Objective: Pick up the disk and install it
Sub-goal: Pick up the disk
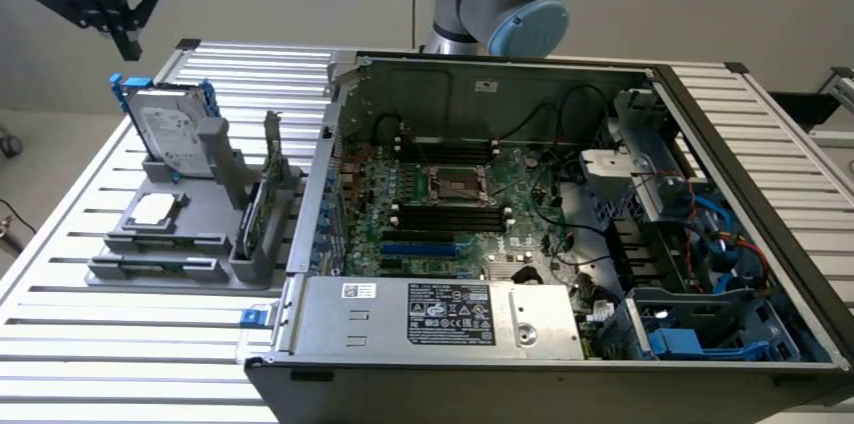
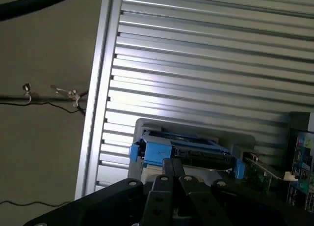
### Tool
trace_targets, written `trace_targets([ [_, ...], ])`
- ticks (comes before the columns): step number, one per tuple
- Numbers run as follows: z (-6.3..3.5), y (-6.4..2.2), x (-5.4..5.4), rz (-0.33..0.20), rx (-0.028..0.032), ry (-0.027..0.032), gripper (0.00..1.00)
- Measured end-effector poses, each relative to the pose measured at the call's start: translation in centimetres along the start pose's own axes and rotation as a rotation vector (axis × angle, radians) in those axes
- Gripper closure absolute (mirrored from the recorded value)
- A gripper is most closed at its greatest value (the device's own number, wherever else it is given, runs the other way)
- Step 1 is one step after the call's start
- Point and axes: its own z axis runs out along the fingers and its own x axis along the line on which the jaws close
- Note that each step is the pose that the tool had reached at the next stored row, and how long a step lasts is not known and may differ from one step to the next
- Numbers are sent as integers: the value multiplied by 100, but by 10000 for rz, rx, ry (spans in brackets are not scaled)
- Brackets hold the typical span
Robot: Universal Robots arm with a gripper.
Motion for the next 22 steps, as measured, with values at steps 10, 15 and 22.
trace_targets([
  [10,9,-1,0,-1811,38,113,89],
  [15,16,-1,0,-2714,56,170,89],
  [22,26,-2,-1,-3997,83,249,89],
])
